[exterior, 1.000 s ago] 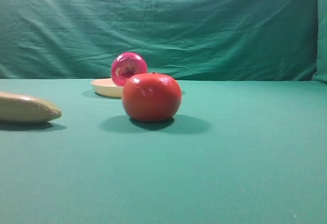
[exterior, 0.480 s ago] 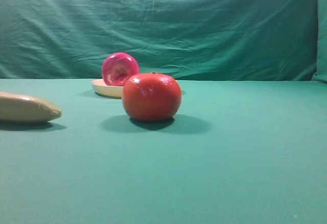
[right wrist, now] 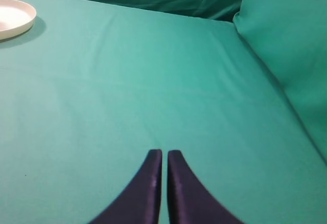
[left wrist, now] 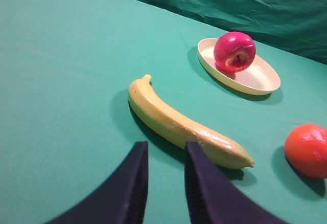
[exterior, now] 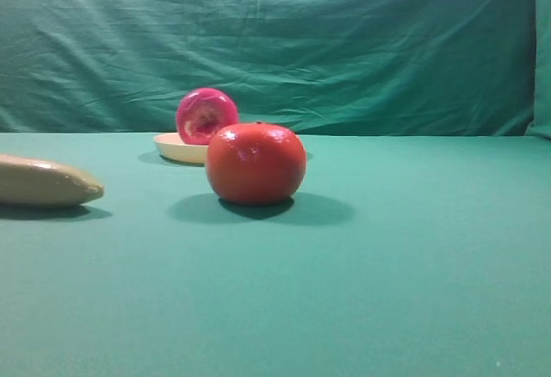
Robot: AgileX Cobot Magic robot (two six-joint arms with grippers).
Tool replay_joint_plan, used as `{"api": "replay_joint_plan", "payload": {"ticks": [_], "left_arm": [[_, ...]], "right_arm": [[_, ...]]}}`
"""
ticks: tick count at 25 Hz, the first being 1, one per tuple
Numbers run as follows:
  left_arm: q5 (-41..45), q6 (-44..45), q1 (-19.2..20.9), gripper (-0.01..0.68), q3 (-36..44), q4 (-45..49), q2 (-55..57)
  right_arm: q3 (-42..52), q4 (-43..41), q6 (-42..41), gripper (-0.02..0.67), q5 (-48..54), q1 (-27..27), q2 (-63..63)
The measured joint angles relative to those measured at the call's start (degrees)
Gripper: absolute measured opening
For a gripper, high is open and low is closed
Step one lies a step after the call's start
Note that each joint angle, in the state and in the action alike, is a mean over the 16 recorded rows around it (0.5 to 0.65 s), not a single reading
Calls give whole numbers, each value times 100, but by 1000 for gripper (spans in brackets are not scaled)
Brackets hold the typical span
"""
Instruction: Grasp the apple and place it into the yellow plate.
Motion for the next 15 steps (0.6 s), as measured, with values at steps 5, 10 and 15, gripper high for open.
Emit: {"api": "replay_joint_plan", "payload": {"ticks": [5,10,15], "left_arm": [[0,0,0,157,0,0,0],[0,0,0,157,0,0,0],[0,0,0,157,0,0,0]], "right_arm": [[0,0,-4,0,0,0,0],[0,0,-7,0,0,0,0],[0,0,-7,0,0,0,0]]}}
